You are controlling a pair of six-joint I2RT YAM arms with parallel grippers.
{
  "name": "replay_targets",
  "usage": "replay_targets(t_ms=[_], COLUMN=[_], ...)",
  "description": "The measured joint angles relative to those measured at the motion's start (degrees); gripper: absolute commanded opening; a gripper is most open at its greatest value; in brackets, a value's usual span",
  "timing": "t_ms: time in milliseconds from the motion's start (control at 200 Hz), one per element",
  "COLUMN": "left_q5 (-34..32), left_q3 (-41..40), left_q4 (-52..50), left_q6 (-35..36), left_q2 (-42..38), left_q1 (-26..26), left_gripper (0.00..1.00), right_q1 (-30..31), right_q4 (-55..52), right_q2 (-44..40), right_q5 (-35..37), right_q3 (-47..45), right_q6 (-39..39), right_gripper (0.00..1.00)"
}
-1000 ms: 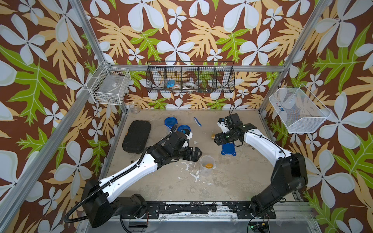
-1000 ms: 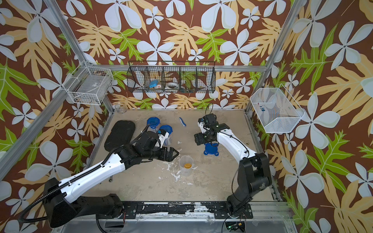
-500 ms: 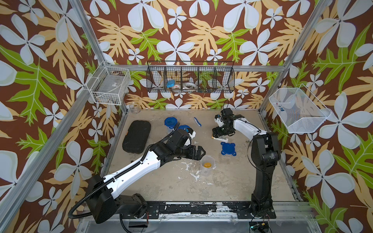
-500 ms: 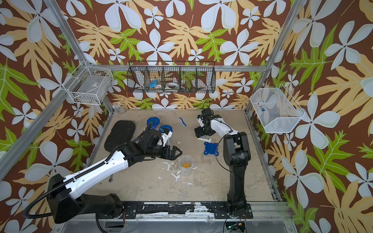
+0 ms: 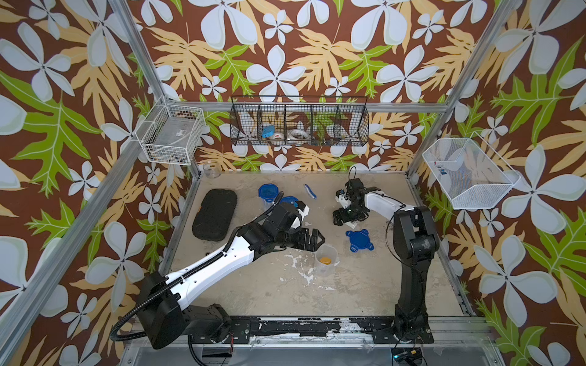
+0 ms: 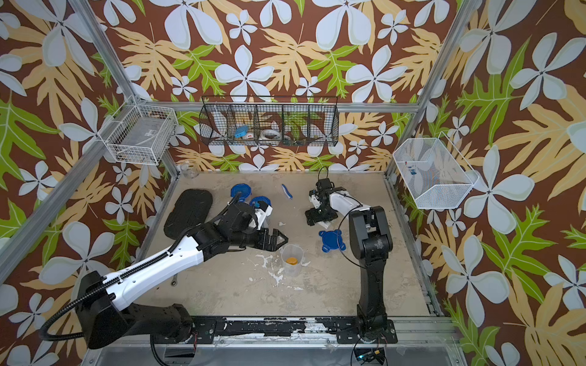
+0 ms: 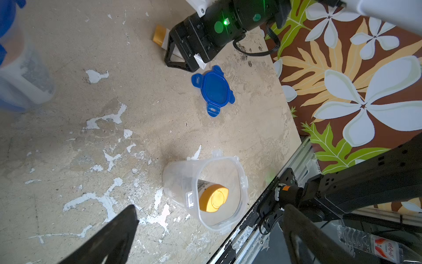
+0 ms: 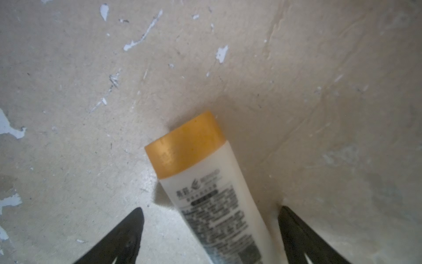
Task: Pack away toiletry kits
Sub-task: Pick up the toiletry item from the center of the board, then place the toiletry item into the container.
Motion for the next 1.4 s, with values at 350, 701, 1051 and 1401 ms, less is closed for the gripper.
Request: replay_targets(t_ms=[350,701,1051,1401], left_q5=[-1.11,-2.78,3.85,7.28], left_q3=[0.42,6.16,7.85,5.51], left_q4=[0.20,-5.38,-2.60,3.10], left_q6=[0.00,0.22,-2.58,-4.37], left_q2=[-0.35,1.84,1.99,4.04], left_q1=[0.00,0.48,1.60,1.66], left_gripper=[1.00,1.00,1.00,0.73], right_q1=[1.18,3.63,14.38,24.72], right_q4=[4.87,5.92,10.40,10.99], right_q2=[-3.34,-15.54,-42.23,-55.91], right_q5=[5.20,-0.50,-7.58,-10.69], right_q3=[-6.86,-14.16,-26.77,-32.68], right_q6=[0.02,-1.57,-2.08,3.10], right_gripper=[0.36,0.11,0.13,0.15])
